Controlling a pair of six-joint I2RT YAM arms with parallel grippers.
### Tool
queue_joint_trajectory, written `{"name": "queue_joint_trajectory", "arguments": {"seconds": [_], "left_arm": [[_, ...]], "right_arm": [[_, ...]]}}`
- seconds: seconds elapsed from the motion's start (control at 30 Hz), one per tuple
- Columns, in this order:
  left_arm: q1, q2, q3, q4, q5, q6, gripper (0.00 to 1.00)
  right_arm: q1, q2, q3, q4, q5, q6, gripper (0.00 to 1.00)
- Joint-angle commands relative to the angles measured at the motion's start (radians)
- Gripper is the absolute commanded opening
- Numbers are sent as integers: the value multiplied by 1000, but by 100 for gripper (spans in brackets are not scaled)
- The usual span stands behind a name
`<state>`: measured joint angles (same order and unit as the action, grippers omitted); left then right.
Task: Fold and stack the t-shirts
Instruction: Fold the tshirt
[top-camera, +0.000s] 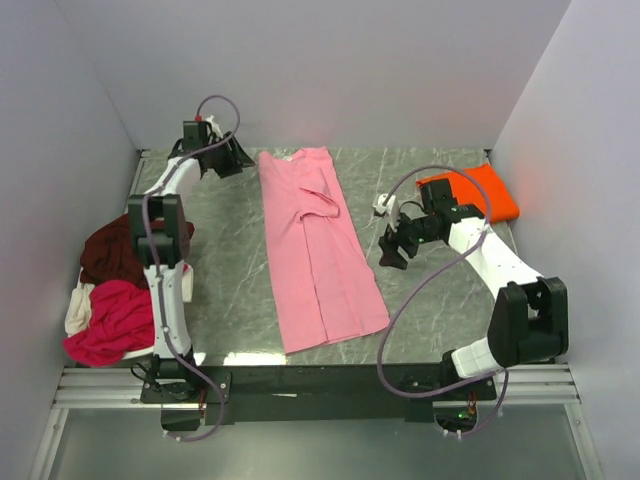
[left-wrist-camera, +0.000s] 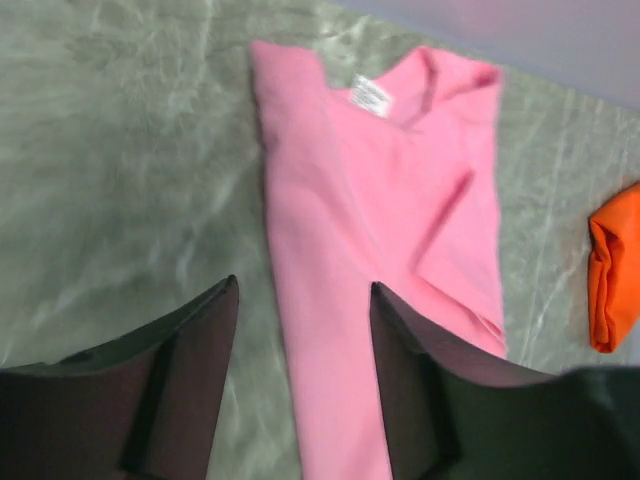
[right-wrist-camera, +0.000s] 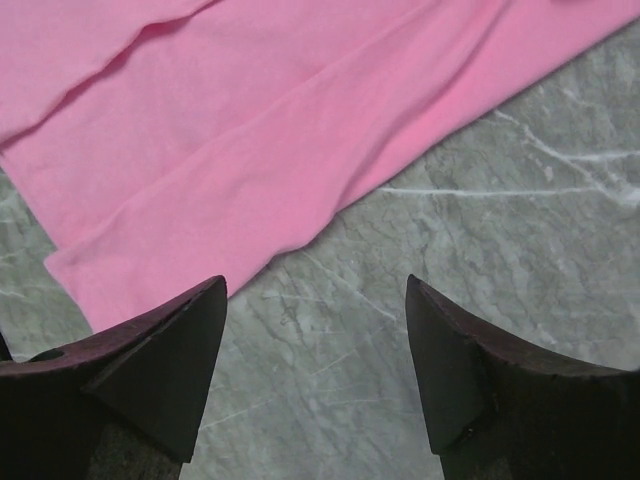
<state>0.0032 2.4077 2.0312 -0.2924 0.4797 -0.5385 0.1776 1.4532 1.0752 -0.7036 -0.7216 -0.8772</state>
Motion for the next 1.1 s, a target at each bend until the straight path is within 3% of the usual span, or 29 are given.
{"name": "queue_joint_trajectory", "arguments": {"seconds": [0.0, 0.1, 0.13, 0.2, 0.3, 0.43, 0.53, 0.57, 0.6, 0.63, 0.7, 0.83, 0.97, 1.07], "left_arm": [[-14, -390, -198, 111, -110, 190, 62], [-34, -611, -424, 238, -83, 235, 75], [-34, -660, -489, 284, -34, 227, 79], [-34, -787, -659, 375, 88, 204, 99], [-28, -887, -793, 441, 218, 184, 100], [-35, -947, -879, 337, 341, 209, 100], [-147, -1064, -995, 233, 187, 403, 99], [-266, -1147, -1035, 216, 121, 567, 99], [-326, -1189, -1127, 219, 44, 636, 100], [-423, -1229, -1169, 219, 28, 691, 100], [-475, -1329, -1279, 199, 28, 811, 100], [-673, -1502, -1471, 246, -116, 990, 99], [-833, -1472, -1527, 239, -197, 1017, 98], [-923, -1391, -1507, 199, -251, 1014, 89]], "right_arm": [[51, -100, -52, 87, 25, -60, 79], [80, -189, -150, 209, 27, -98, 90], [80, -209, -190, 234, 10, -108, 99], [82, -232, -215, 237, -57, -129, 100], [97, -185, -201, 120, -102, -216, 100], [117, -177, -222, 73, -140, -321, 99], [123, -211, -264, 108, -113, -344, 100], [123, -205, -264, 104, -102, -358, 100], [122, -194, -256, 72, -90, -394, 100], [123, -171, -253, 56, -73, -408, 100], [122, -154, -258, 30, -65, -448, 100], [129, -166, -325, 65, -52, -513, 100], [157, -175, -343, 52, -19, -557, 98], [236, -206, -388, 36, 17, -583, 95]]}}
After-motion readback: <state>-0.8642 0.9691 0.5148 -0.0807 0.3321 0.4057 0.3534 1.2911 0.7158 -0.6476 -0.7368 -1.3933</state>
